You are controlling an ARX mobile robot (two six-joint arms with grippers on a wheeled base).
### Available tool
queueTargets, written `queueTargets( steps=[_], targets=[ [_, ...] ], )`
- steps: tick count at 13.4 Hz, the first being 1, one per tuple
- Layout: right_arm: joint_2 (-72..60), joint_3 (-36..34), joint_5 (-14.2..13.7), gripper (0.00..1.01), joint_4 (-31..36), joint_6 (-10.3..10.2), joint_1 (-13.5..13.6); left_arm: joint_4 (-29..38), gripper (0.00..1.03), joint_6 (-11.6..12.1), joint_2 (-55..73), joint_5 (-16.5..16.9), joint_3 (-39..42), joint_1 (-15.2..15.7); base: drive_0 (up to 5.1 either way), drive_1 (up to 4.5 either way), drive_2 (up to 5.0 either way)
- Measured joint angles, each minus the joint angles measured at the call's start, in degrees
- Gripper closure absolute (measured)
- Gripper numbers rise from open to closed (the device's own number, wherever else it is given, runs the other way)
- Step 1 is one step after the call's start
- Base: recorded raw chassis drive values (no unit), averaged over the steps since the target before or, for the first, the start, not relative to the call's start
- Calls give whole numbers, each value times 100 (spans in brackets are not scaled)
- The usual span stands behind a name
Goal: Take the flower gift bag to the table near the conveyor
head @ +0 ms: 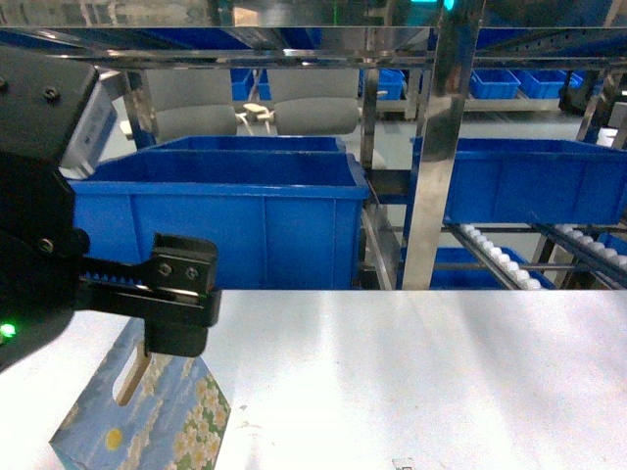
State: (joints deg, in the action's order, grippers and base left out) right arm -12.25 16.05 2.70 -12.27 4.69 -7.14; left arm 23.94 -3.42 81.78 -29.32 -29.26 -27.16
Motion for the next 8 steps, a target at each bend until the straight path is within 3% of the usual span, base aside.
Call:
queueTargets(
  steps=[5,8],
  targets=[
    [0,0,0,3,0,0,0,79,5,680,-1054,577,507,1005,0,0,0],
    [0,0,0,3,0,0,0,-282,5,1054,-2232,1364,876,1770,0,0,0]
  ],
)
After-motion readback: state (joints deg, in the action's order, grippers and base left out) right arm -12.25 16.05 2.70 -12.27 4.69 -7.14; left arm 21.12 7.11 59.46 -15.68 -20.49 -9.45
